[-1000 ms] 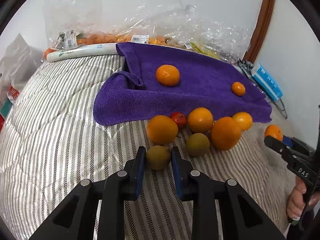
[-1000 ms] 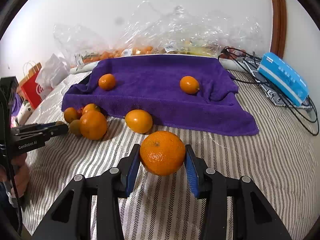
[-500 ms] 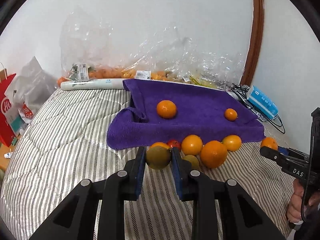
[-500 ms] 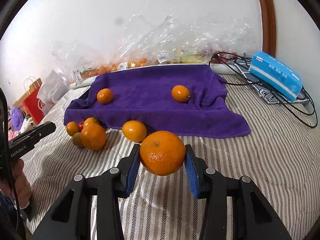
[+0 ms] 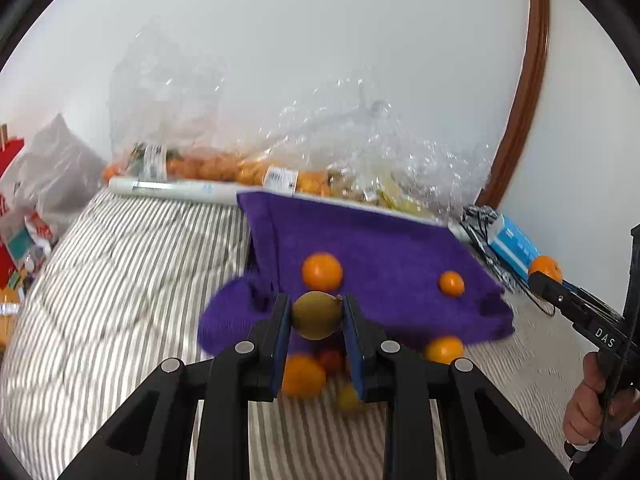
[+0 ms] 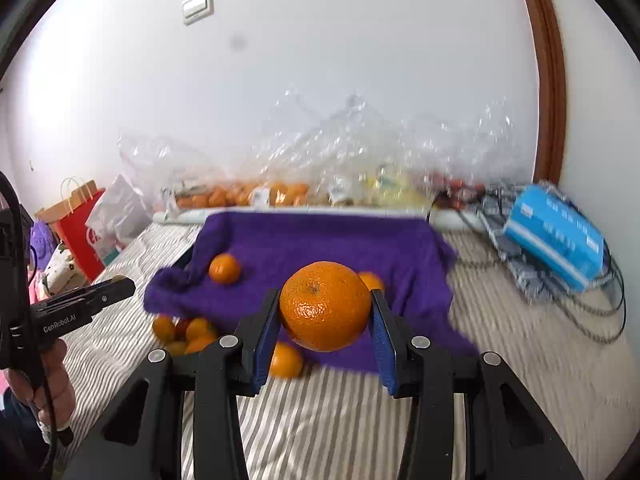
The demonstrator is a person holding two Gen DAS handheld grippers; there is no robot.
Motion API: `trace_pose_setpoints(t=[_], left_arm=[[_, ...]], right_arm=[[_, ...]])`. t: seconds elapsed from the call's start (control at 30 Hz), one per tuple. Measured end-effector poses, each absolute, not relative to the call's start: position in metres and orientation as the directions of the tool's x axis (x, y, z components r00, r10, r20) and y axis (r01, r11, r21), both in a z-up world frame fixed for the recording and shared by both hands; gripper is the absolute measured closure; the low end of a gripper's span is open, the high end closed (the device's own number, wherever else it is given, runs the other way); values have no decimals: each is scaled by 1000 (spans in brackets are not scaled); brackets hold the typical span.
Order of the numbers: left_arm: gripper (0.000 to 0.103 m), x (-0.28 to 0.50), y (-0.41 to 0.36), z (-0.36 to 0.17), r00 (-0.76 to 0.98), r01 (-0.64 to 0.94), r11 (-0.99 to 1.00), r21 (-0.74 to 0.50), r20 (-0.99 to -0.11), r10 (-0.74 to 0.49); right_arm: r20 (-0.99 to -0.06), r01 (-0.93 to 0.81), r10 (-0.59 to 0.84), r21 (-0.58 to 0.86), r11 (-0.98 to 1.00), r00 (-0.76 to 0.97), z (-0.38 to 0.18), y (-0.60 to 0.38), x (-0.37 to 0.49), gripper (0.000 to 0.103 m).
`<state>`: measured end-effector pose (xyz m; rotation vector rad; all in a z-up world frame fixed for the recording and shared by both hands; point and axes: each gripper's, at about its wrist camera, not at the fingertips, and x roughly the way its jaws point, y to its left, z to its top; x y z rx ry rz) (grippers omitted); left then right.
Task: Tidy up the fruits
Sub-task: 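Carry the held orange and small fruit over the purple towel with both tools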
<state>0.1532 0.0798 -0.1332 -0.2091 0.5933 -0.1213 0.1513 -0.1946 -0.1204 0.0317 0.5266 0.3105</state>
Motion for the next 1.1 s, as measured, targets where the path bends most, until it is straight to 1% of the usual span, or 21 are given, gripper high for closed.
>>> trace_pose_setpoints(t=[0.13,0.23,0.33,0.43,0.47,0.5,0.6,0.77,0.9,1.1], left_arm=[[79,187,79,-125,828,39,973,-227,-538,-159],[79,205,77,-127,829,38,971,-235,-535,-162],[79,218,74,-135,828,38,969,-243,-536,-167],[79,221,77,-149,822,45,964,-263,-538,-186],[79,221,79,-153,817,44,965,-260,-546,-184],[79,222,80,-155,812,38,966,-256,-556,-179],[79,222,88,-157,810,32,959,-280,-556,-189],[79,224,97,-158,811,9,950,-312,-553,-189],[79,227,94,-162,801,4,954,-300,-570,-183],[79,228,87,-164,793,16,961,-274,-582,-179]], right_arm=[[-465,-284,294,93,954,835,-110,-199,175,60],[-465,-276,287,93,957,838,-111,-205,194,60],[-480,-252,272,108,962,834,-124,-213,211,60],[-510,-233,278,151,961,814,-147,-223,224,60],[-527,-226,272,152,962,805,-152,-224,228,60],[-554,-214,246,123,969,795,-157,-223,232,60],[-548,-209,212,69,976,809,-160,-221,232,60],[-565,-208,205,60,976,799,-164,-222,236,60],[-595,-199,215,93,976,775,-170,-226,243,60],[-613,-187,204,92,978,764,-174,-227,245,60]])
